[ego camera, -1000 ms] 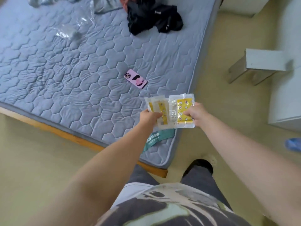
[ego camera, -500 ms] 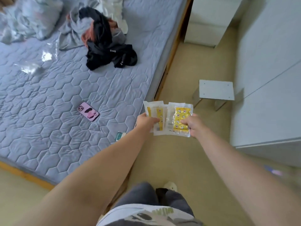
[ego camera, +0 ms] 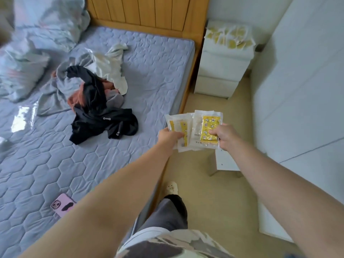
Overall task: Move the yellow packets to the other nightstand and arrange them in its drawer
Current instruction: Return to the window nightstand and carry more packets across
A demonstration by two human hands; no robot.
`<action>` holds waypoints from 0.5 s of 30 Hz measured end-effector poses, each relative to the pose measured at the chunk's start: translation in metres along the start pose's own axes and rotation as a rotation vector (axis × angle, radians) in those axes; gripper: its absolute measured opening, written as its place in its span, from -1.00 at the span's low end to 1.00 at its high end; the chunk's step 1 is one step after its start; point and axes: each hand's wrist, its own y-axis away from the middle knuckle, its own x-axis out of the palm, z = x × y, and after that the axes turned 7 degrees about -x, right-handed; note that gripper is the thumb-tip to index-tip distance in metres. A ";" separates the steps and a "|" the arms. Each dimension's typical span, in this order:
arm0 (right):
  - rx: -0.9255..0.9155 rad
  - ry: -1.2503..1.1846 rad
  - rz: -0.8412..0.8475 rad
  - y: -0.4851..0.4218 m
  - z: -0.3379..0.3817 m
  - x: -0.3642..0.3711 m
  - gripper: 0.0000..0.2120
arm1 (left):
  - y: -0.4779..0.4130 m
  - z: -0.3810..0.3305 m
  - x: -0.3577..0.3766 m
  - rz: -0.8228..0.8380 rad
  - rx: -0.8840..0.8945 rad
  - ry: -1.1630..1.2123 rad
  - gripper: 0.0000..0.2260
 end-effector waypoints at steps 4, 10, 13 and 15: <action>0.000 -0.004 -0.050 -0.082 0.081 0.000 -0.43 | -0.059 -0.095 0.030 0.027 -0.001 -0.011 -0.82; -0.004 -0.088 -0.052 -0.162 0.172 -0.009 -0.67 | -0.136 -0.203 0.087 0.087 0.001 -0.038 -0.83; -0.019 -0.110 -0.068 -0.219 0.210 -0.017 -0.68 | -0.183 -0.245 0.123 0.087 -0.002 -0.049 -0.83; -0.026 -0.133 -0.081 -0.262 0.236 -0.023 -0.72 | -0.218 -0.272 0.149 0.085 -0.006 -0.061 -0.83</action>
